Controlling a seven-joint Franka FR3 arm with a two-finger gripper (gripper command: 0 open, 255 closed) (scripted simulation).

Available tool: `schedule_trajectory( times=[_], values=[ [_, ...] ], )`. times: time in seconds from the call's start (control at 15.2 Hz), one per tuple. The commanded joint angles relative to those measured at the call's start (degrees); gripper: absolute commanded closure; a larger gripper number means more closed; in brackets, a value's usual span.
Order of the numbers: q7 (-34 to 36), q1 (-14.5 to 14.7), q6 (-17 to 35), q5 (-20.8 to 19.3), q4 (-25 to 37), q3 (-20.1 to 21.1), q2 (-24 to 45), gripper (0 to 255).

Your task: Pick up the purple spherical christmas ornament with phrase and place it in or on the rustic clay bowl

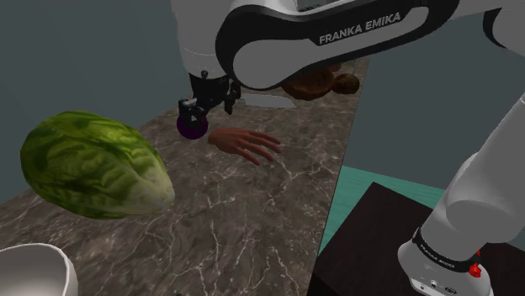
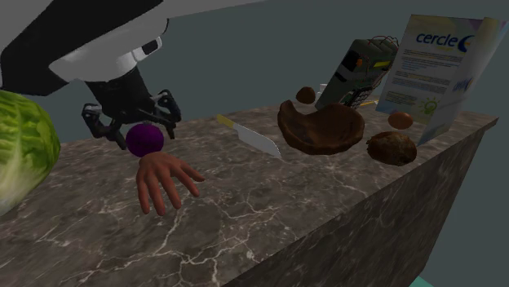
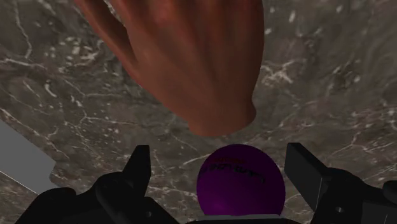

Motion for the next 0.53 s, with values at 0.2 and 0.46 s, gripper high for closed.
schedule_trajectory(
  times=[0.2, 0.46],
  values=[
    [7.59, 3.60, -3.08, -11.90, 10.18, 2.77, 10.85, 0],
    [8.21, 3.37, -0.75, -12.88, 8.68, 2.23, 11.92, 0]
  ],
)
